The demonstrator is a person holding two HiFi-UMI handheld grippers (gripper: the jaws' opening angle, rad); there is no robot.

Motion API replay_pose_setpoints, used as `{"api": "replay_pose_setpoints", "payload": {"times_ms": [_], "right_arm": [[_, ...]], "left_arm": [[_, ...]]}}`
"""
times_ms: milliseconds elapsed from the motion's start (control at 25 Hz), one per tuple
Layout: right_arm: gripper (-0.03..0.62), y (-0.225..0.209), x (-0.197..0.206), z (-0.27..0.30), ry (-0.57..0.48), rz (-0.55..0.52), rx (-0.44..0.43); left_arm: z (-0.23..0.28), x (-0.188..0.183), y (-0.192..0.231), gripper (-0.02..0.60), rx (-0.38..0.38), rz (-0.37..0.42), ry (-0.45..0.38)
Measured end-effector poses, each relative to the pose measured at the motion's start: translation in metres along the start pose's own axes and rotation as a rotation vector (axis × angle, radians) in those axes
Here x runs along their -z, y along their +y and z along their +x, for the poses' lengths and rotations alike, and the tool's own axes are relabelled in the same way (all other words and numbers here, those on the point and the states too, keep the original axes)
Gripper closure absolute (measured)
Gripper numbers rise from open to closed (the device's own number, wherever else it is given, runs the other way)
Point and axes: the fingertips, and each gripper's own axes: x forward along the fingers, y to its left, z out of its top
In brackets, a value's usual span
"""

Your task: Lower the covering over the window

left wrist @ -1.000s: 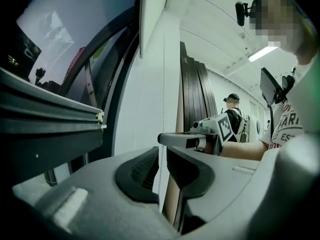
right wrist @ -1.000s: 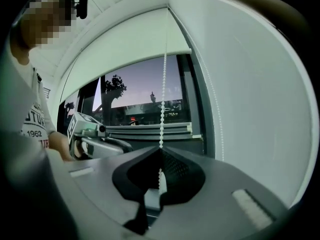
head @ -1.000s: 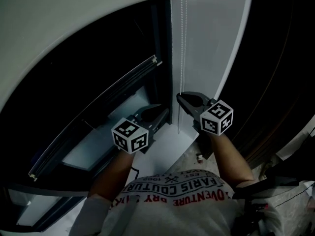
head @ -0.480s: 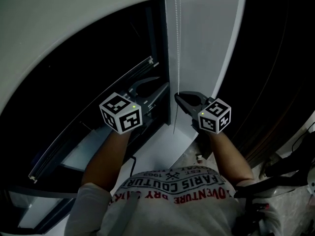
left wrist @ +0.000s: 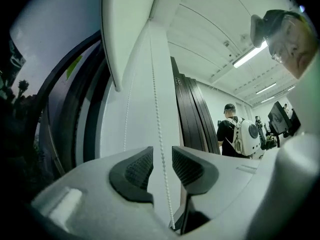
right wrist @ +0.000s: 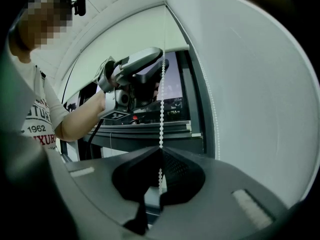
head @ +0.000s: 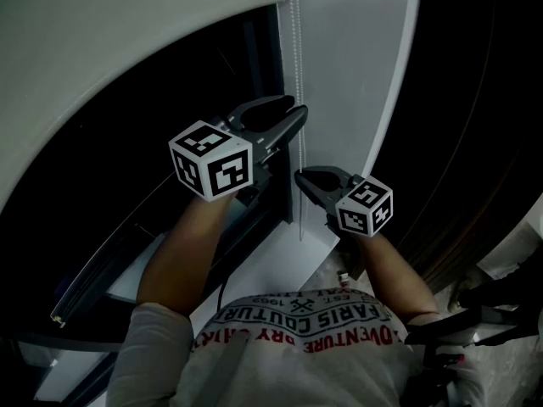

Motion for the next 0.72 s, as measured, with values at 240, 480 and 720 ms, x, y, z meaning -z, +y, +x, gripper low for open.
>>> {"api": "replay_pose_setpoints", "payload": {"times_ms": [240, 480, 720], "right_arm": [[0.588, 0.001, -0.011, -0.001, -0.01, -0.001, 0.003], [0.588, -0.002, -0.015, -0.003, -0.018, -0.002, 0.018], [0.588, -0.004, 0.003, -0.005, 0.004, 0.039, 0.038]], "left_arm": [[0.007, -0.012, 0.0, 0.566, -0.009, -0.002, 0.017], [0.008, -0.016, -0.005, 0.569, 0.021, -0.019, 0.021], [0.006, 0.001, -0.007, 0.571, 0.014, -0.01, 0.052]]}}
